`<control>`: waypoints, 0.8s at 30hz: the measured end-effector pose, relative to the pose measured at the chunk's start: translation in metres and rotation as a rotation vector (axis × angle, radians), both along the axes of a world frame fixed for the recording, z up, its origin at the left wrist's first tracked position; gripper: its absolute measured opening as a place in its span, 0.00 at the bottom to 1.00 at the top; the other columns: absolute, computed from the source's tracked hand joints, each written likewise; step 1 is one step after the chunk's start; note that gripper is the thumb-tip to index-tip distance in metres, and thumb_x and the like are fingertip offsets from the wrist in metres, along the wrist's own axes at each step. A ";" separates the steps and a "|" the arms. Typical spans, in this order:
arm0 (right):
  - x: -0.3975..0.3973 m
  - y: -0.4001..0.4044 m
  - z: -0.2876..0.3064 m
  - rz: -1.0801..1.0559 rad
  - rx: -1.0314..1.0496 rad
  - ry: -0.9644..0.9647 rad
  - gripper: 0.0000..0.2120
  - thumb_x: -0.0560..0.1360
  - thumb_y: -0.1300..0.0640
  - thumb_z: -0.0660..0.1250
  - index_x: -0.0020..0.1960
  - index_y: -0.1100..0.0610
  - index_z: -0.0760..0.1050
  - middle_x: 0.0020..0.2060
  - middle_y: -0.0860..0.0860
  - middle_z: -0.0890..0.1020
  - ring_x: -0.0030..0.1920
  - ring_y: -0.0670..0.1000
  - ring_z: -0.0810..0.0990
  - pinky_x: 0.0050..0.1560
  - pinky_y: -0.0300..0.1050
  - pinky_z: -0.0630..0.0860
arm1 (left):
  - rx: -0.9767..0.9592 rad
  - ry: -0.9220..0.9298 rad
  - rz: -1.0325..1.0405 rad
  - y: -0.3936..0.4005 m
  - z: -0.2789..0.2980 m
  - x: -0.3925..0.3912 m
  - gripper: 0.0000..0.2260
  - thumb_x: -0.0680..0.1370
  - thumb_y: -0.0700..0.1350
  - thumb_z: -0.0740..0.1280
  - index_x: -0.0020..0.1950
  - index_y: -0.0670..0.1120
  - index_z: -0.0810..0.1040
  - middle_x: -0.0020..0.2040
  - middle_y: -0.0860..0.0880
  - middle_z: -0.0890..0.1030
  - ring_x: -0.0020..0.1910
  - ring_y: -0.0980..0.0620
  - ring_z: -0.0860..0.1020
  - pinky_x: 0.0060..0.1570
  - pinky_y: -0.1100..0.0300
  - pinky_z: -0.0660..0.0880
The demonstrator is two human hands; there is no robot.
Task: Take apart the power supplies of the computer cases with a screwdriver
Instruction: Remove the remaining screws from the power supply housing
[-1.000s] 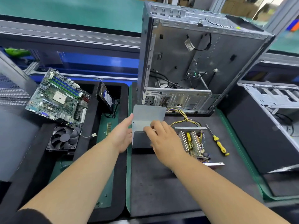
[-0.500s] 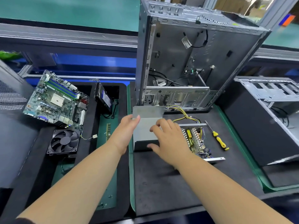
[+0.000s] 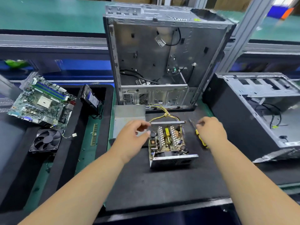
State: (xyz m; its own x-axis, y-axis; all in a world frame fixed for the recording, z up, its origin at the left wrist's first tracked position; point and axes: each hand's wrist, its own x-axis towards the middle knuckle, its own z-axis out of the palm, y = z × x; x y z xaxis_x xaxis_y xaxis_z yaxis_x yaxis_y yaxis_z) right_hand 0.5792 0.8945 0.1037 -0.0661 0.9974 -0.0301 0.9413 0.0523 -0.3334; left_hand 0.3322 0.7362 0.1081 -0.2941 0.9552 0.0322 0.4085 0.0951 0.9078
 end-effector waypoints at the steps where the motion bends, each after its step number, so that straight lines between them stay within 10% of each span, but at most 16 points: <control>1: 0.010 0.006 -0.007 -0.026 -0.041 -0.006 0.10 0.78 0.53 0.66 0.57 0.52 0.82 0.60 0.57 0.77 0.60 0.63 0.76 0.57 0.52 0.75 | -0.011 0.005 0.003 0.001 -0.001 0.008 0.11 0.78 0.40 0.69 0.52 0.57 0.79 0.53 0.54 0.79 0.51 0.62 0.76 0.54 0.67 0.71; 14: 0.049 0.034 -0.051 0.058 -0.327 -0.054 0.12 0.79 0.50 0.63 0.56 0.59 0.73 0.50 0.56 0.82 0.49 0.60 0.81 0.45 0.47 0.75 | -0.077 0.080 0.111 0.009 -0.004 0.075 0.11 0.77 0.41 0.69 0.49 0.60 0.80 0.51 0.56 0.78 0.47 0.67 0.75 0.52 0.69 0.70; 24: -0.007 0.063 -0.015 0.072 -0.548 0.626 0.10 0.75 0.49 0.67 0.45 0.56 0.76 0.40 0.52 0.77 0.33 0.52 0.71 0.38 0.45 0.68 | -0.133 0.292 -0.177 0.008 0.001 0.087 0.10 0.69 0.53 0.79 0.48 0.56 0.83 0.50 0.57 0.78 0.54 0.61 0.75 0.59 0.60 0.70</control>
